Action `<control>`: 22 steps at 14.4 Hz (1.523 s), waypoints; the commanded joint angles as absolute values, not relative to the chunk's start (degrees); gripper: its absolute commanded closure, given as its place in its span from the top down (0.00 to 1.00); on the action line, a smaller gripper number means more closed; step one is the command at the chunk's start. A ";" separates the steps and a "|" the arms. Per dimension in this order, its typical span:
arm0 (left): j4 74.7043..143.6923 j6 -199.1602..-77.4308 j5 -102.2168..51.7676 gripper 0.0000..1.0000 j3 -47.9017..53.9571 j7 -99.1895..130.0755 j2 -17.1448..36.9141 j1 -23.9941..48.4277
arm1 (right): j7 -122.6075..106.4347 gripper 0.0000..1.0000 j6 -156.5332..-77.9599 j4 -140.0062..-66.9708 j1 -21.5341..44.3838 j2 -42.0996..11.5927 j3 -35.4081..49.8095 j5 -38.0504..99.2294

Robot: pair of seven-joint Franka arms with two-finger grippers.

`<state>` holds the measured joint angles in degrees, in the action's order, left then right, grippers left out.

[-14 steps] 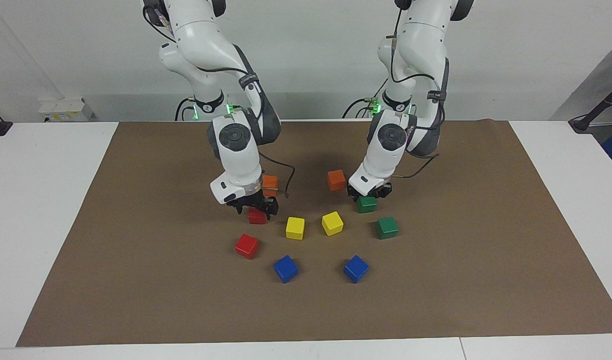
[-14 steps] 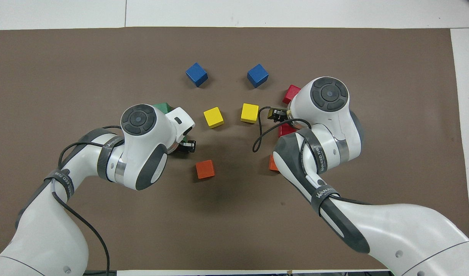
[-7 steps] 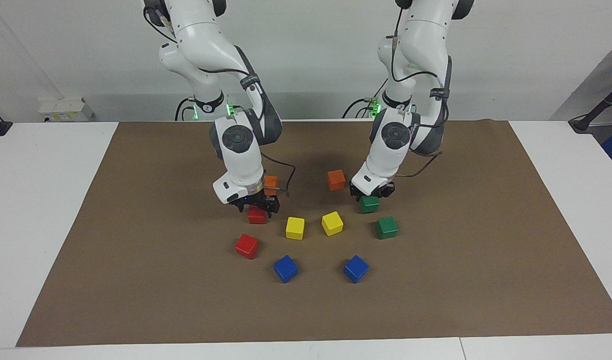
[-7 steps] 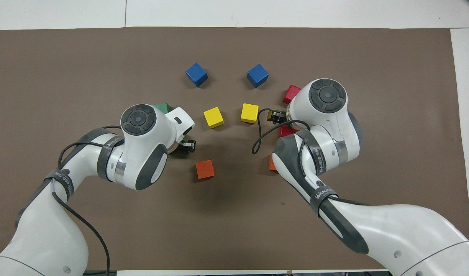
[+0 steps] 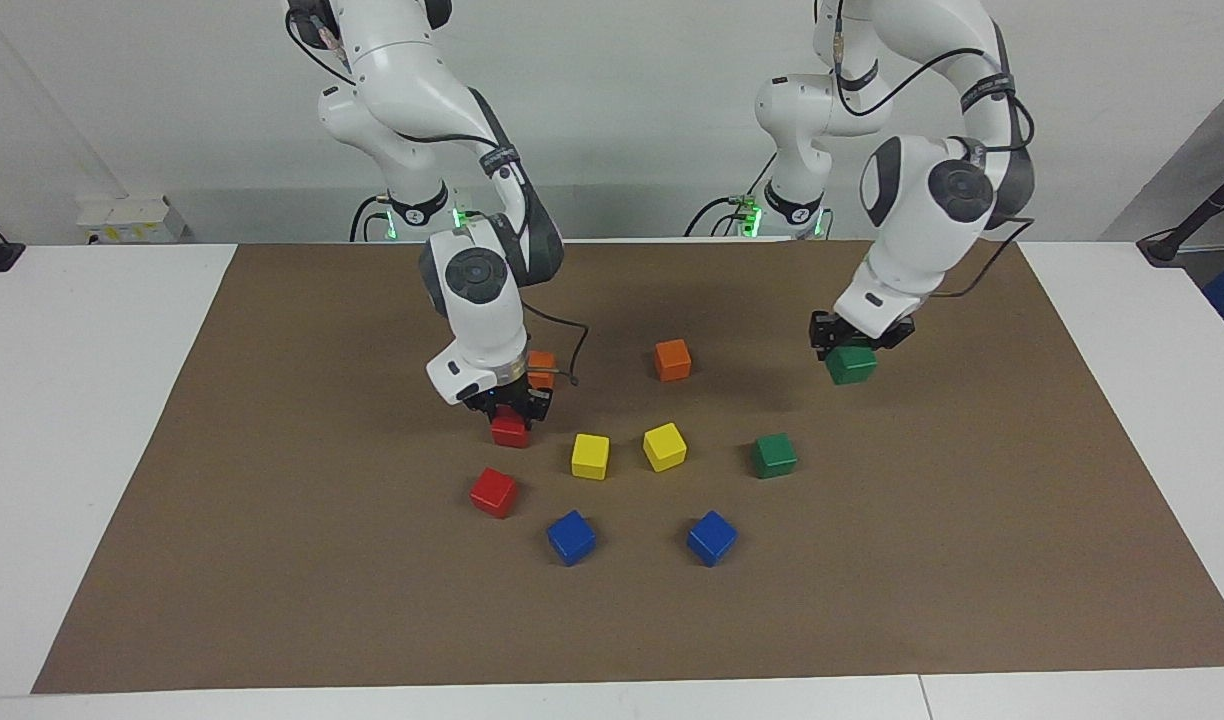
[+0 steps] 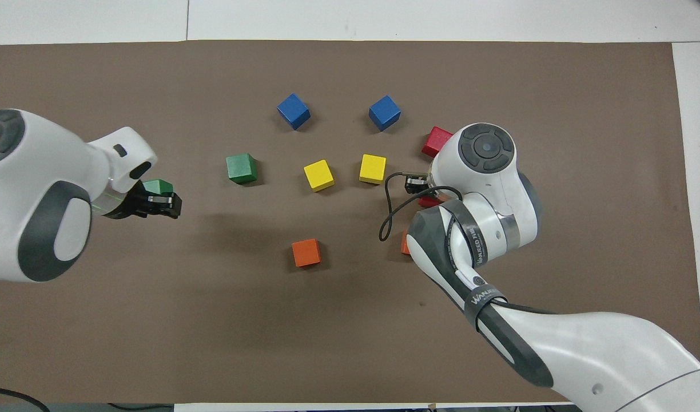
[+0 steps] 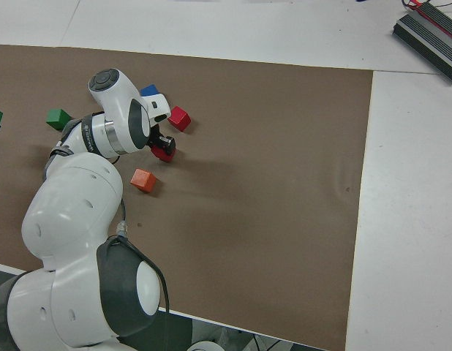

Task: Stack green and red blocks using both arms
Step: 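Carry the green cube with the left gripper while the right gripper carries red, then release the green cube with the left gripper while the right gripper lowers red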

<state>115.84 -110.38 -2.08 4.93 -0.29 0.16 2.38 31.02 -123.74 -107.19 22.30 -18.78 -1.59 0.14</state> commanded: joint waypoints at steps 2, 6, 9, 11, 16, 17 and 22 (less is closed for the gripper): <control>119.69 -109.86 -2.55 0.00 5.27 -13.49 -2.45 -7.71 | 12.90 0.00 -111.63 -98.53 13.40 -16.09 -1.76 0.00; 126.28 -116.26 -2.55 0.00 5.19 -23.45 -4.57 -16.16 | -4.28 0.00 -115.21 -102.28 3.80 -14.77 -1.67 0.09; 132.69 -126.43 -2.55 0.00 5.19 -25.58 -4.57 -18.19 | -7.03 0.00 -119.43 -107.13 1.06 -13.19 -1.67 0.09; 133.94 -128.75 -2.55 0.00 5.19 -25.40 -4.13 -18.54 | -7.03 0.00 -120.75 -109.50 0.53 -12.75 -1.67 0.09; 135.70 -134.02 -2.55 0.00 5.19 -25.05 -1.50 -19.42 | -7.21 0.00 -128.58 -115.84 0.26 -11.51 -1.76 0.09; 135.88 -134.47 -2.55 0.00 5.19 -24.87 -0.80 -19.34 | -7.21 0.00 -129.02 -116.01 0.26 -11.77 -1.76 0.09; 135.97 -136.22 -2.55 0.00 5.19 -23.29 2.10 -19.42 | -7.12 0.00 -132.98 -117.95 0.26 -12.83 -1.76 0.09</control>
